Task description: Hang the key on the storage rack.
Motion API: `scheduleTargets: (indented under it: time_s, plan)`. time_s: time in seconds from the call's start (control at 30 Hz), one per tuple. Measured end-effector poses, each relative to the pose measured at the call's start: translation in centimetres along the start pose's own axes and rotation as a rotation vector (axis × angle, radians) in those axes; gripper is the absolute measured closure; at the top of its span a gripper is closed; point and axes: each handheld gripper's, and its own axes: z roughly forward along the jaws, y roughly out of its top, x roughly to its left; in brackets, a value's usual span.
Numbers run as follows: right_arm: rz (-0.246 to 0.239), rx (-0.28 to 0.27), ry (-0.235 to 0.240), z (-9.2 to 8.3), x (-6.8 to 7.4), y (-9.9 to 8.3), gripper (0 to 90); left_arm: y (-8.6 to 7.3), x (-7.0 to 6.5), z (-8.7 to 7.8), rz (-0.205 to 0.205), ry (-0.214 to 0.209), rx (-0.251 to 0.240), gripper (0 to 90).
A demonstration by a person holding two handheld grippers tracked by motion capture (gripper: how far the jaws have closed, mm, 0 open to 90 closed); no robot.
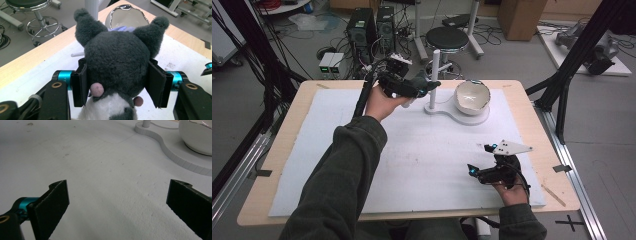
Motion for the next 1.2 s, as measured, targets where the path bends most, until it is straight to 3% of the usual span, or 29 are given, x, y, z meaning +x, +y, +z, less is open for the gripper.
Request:
scheduleTargets:
  time_s: [1.2]
  plan:
    - [0.003, -0.006, 0.0, -0.2, 0.0, -0.1, 3.5, -0.9, -0.4, 2.4, 0.043, 0.065, 0.116, 41.2]
